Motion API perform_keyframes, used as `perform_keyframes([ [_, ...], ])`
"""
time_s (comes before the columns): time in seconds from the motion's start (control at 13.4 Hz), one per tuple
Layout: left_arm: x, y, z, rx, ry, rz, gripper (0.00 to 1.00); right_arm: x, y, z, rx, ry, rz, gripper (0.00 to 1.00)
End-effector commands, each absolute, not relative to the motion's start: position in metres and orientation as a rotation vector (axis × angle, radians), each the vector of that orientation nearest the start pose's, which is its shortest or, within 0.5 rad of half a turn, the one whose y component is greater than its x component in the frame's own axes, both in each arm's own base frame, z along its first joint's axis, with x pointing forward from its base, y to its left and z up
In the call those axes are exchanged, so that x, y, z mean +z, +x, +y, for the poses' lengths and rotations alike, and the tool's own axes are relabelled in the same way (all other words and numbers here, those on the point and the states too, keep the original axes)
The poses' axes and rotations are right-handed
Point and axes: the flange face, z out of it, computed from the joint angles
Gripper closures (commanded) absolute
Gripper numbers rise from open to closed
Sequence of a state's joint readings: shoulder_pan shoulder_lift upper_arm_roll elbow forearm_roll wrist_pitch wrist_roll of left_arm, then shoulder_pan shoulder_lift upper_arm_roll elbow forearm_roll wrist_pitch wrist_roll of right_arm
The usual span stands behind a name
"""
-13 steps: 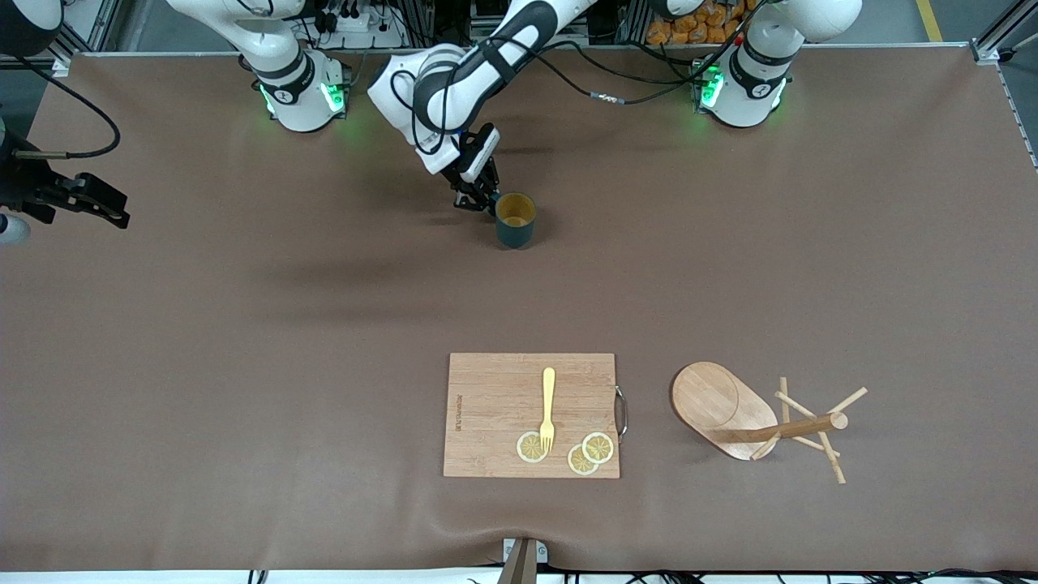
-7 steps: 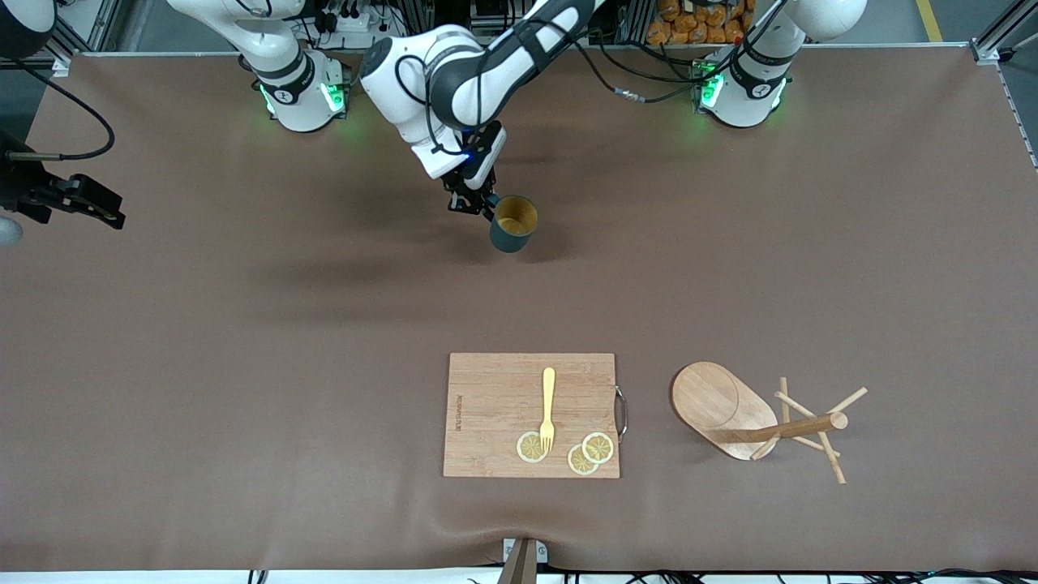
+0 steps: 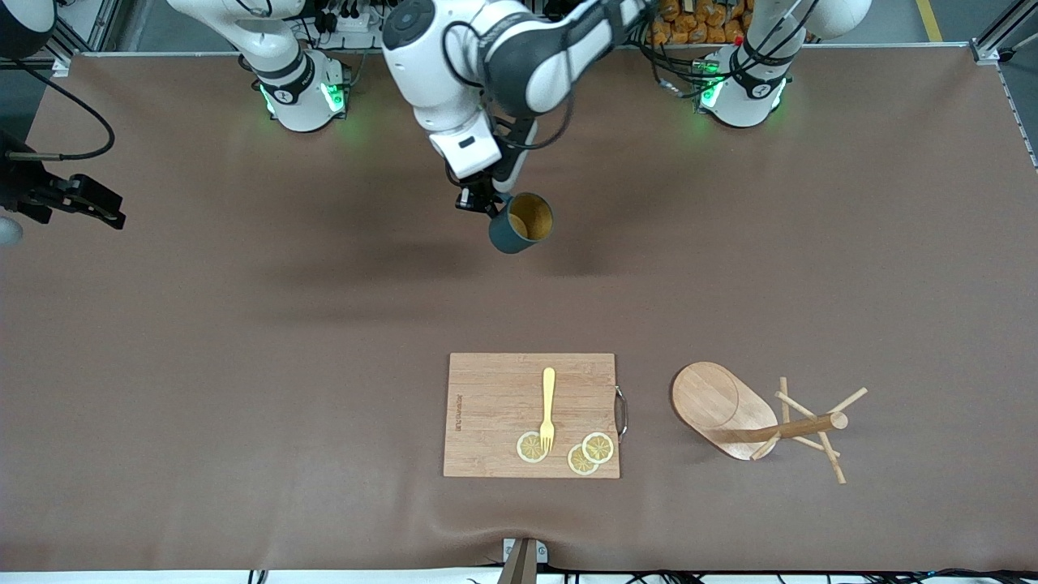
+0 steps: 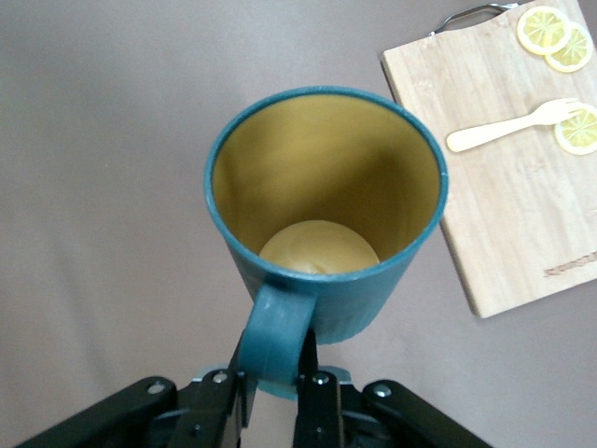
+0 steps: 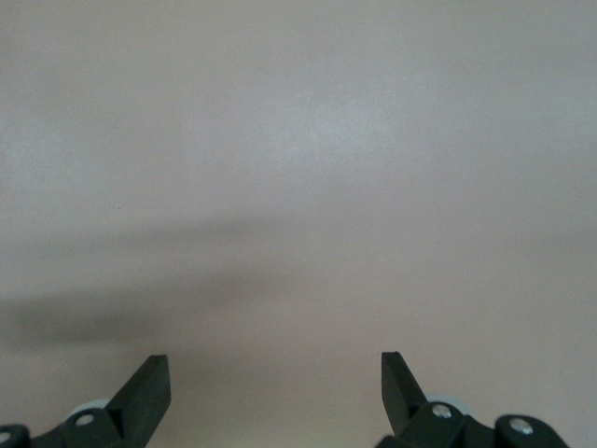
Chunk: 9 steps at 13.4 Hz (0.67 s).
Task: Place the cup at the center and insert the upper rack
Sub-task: 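Carry the mug with the left gripper to the wooden mug tree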
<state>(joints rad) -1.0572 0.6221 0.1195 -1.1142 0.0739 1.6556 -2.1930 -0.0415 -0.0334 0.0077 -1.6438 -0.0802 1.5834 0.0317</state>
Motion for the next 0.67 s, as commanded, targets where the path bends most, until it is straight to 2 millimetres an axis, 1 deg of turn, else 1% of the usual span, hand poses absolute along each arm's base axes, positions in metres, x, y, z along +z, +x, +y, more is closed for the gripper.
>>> perform_keyframes([
  [0.0, 0.480, 0.437, -0.561, -0.089, -2.518, -1.790, 1.00, 0.613, 0.544, -0.028, 0.037, -3.204, 0.131, 0.00],
  [0.07, 0.489, 0.445, -0.552, -0.061, -2.528, -1.801, 1.00, 0.613, 0.544, -0.027, 0.037, -3.185, 0.128, 0.00],
  [0.15, 0.501, 0.454, -0.541, -0.020, -2.549, -1.804, 1.00, 0.614, 0.543, -0.031, 0.031, -3.137, 0.147, 0.00],
  [0.22, 0.510, 0.466, -0.529, 0.049, -2.562, -1.816, 1.00, 0.613, 0.543, -0.042, 0.032, -3.100, 0.175, 0.00],
  [0.3, 0.518, 0.478, -0.515, 0.117, -2.565, -1.842, 1.00, 0.614, 0.543, -0.046, 0.027, -3.071, 0.191, 0.00],
  [0.45, 0.525, 0.499, -0.492, 0.210, -2.587, -1.848, 1.00, 0.614, 0.542, -0.042, 0.027, -3.070, 0.179, 0.00],
  [0.6, 0.530, 0.524, -0.465, 0.294, -2.604, -1.864, 1.00, 0.615, 0.542, -0.040, 0.028, -3.074, 0.172, 0.00],
])
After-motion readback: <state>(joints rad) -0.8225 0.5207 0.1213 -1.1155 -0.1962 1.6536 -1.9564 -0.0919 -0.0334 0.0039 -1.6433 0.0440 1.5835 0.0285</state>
